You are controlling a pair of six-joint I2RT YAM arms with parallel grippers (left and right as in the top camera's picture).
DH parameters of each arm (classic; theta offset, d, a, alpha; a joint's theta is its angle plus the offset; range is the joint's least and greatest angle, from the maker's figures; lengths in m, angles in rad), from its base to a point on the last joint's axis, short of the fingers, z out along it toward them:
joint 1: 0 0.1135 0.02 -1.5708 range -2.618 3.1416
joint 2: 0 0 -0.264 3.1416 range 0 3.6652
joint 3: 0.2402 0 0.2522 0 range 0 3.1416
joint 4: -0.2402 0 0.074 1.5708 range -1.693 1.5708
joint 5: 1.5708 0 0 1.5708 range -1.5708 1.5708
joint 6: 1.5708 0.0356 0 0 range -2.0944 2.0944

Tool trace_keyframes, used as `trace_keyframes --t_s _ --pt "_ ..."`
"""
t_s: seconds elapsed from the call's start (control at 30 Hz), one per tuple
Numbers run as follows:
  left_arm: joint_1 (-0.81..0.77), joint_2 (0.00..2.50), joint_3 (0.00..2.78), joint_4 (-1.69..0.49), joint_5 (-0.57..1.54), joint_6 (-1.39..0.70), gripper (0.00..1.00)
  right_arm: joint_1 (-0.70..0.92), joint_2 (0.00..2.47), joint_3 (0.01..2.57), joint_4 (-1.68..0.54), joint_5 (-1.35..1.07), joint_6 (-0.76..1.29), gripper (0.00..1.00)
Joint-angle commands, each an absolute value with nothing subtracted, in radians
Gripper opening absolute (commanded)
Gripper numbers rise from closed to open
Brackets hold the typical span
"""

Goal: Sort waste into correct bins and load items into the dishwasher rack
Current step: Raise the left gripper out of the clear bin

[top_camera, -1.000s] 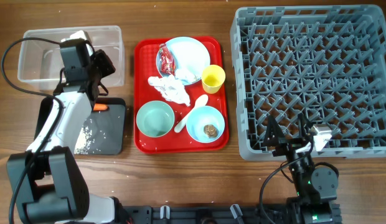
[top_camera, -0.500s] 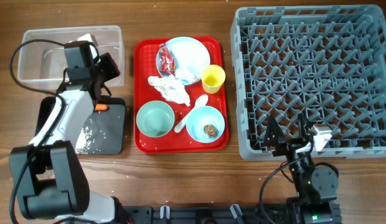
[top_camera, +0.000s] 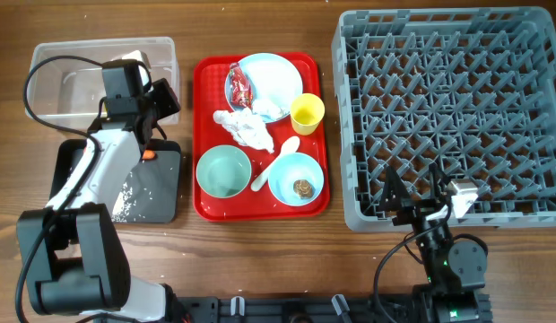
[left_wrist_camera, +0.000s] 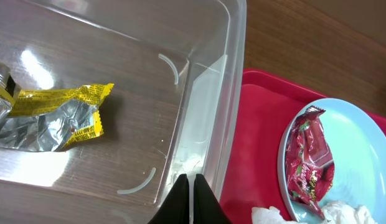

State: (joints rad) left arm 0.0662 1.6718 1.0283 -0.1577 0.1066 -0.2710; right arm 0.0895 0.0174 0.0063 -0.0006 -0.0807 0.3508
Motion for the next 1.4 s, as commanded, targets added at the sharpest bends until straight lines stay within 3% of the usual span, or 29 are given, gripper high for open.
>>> trace_keyframes --t_s 0.0,0.73,1.37 --pt "0.064 1.684 1.040 -0.172 0.111 -0.268 0.04 0.093 0.010 0.005 0.002 -0.067 0.343 1.00" --pt "0.063 1.683 1.040 -0.260 0.112 -0.268 0.04 0.093 0.010 0.005 0.002 -0.067 0.343 1.00" --pt "0.035 1.643 1.041 -0.180 0.127 -0.269 0.04 0.093 0.010 0.005 0.002 -0.067 0.344 1.00"
